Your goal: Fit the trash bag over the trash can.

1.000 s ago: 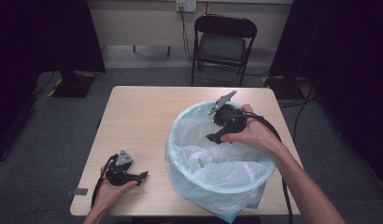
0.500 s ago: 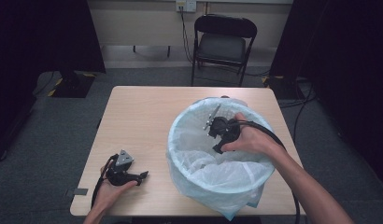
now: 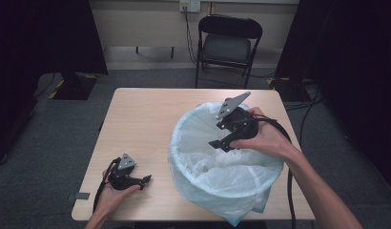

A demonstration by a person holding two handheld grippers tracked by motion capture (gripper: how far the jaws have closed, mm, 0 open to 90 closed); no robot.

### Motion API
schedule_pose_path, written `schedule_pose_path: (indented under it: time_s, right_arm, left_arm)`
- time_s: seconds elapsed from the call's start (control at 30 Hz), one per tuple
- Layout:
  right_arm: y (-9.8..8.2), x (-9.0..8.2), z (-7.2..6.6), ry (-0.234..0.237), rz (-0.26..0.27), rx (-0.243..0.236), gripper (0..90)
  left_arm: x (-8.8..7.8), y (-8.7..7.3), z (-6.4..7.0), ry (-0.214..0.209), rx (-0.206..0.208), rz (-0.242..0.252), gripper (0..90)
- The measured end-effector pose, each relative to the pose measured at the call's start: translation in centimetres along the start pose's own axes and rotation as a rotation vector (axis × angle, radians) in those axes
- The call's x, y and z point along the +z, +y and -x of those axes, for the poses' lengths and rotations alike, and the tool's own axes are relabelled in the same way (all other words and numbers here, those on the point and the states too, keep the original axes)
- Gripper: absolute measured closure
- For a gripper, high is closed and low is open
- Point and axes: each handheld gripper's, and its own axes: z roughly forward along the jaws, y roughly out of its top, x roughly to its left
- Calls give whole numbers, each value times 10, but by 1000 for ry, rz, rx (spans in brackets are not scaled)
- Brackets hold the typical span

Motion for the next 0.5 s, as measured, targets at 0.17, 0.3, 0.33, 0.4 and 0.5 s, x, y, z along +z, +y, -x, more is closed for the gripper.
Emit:
schedule_pose_path:
  time_s: [0.17, 0.3, 0.33, 0.4, 0.5]
  right_arm:
    - [1, -29, -20, 111, 120, -83, 319]
    - [1, -39, -29, 202, 174, -124, 318]
    - [1, -38, -31, 232, 169, -139, 320]
    - [-1, -33, -37, 299, 134, -176, 334]
    - [-3, -21, -45, 354, 51, -220, 305]
  left_arm:
    - [0, 0, 0, 1, 0, 0, 161]
    - [0, 0, 0, 1, -1, 1, 158]
    - [0, 0, 0, 1, -1, 1, 158]
    - [0, 0, 0, 1, 0, 1, 157]
    - [0, 0, 0, 1, 0, 1, 158]
